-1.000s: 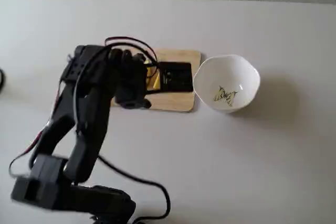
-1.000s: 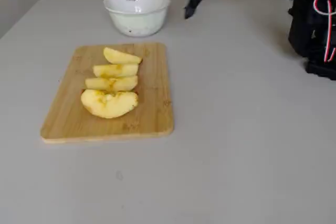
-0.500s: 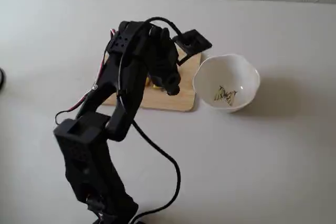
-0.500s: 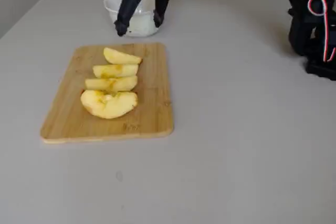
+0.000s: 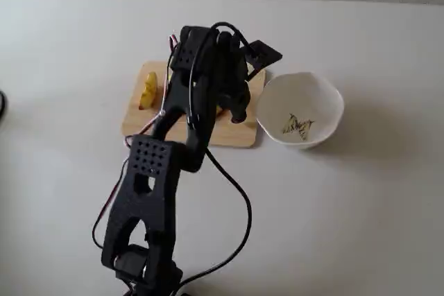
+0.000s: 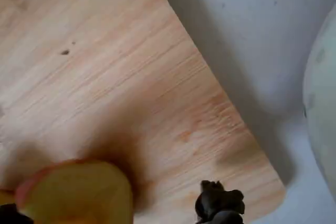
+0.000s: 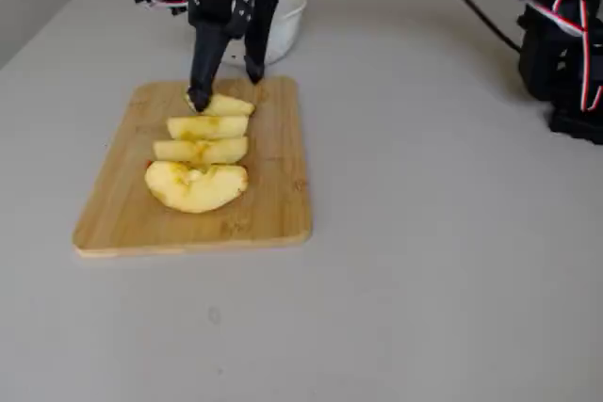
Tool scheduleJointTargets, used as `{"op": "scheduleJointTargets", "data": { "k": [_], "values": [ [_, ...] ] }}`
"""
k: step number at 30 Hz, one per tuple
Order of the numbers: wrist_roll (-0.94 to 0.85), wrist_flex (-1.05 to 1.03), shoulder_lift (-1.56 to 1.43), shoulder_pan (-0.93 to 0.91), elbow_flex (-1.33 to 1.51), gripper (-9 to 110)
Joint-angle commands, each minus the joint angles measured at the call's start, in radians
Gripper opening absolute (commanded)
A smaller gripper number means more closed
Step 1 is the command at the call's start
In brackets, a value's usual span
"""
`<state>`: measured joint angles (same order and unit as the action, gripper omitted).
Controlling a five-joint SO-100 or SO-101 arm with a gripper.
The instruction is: Pick up the rightmost apple slice from the cutting board and place it into the bowl
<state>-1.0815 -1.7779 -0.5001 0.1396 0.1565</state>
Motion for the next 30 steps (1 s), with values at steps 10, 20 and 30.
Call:
{"op": "scheduleJointTargets", "data": {
  "k": [10, 20, 30],
  "values": [
    [-0.006, -0.043, 0.06, 0.035, -0.121, 37],
    [-0.009, -0.043, 0.115, 0.06, -0.121, 27],
    [-0.003, -0.044, 0.133, 0.061, -0.121, 13]
  ]
}}
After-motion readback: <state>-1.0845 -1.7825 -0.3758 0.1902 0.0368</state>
